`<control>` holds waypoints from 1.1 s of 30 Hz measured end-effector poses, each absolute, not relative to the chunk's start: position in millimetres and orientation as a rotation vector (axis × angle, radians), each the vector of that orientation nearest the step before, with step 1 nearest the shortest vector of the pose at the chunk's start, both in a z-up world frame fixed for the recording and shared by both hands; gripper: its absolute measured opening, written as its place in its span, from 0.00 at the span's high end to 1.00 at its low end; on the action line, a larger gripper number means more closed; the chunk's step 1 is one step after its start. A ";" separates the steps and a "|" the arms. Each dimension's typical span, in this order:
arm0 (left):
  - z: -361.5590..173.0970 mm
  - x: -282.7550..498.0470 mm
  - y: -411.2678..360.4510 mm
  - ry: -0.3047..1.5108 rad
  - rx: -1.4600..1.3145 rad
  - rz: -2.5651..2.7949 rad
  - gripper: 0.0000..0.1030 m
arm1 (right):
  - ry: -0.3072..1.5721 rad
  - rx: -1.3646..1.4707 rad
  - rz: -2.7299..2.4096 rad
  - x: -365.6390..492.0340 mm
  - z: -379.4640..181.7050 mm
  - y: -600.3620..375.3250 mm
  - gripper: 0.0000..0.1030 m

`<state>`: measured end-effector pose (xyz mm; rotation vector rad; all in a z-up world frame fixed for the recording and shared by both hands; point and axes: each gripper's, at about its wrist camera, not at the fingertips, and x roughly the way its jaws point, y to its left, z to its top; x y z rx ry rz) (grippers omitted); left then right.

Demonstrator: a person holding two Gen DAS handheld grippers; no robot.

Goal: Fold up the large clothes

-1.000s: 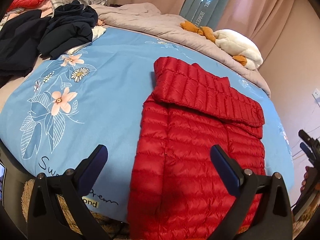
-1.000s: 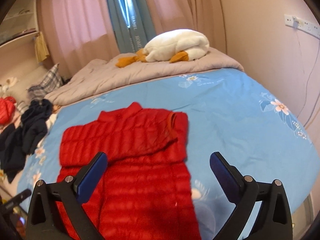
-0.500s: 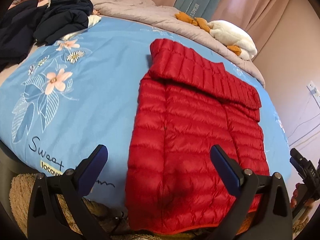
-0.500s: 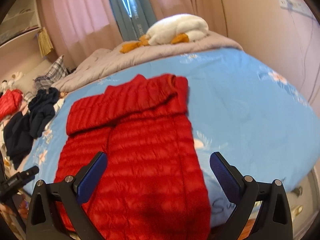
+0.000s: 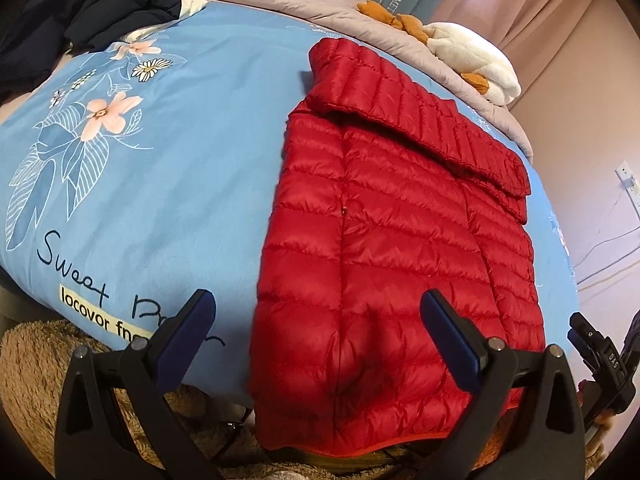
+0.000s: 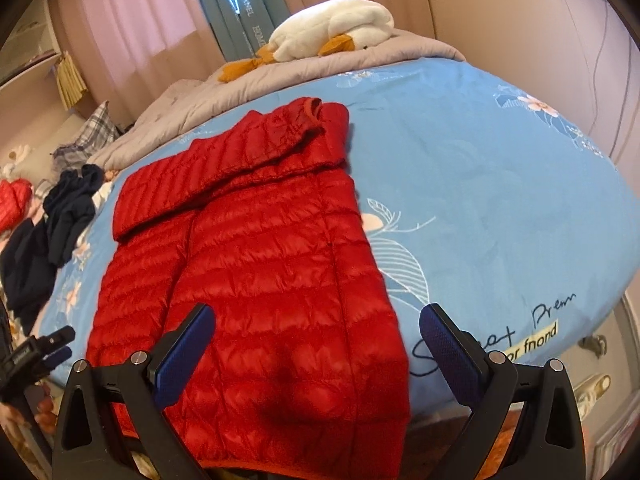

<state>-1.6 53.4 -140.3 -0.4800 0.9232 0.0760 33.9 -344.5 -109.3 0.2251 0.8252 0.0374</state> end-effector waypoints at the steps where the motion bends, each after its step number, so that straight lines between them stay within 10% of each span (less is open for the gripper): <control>1: -140.9 -2.1 53.7 0.924 -0.482 0.076 0.01 | 0.831 0.227 0.041 33.9 -110.8 -343.6 0.02; 33: -161.7 -0.7 51.1 0.981 -0.492 0.040 0.02 | 0.934 0.260 0.050 30.1 -137.3 -343.7 0.02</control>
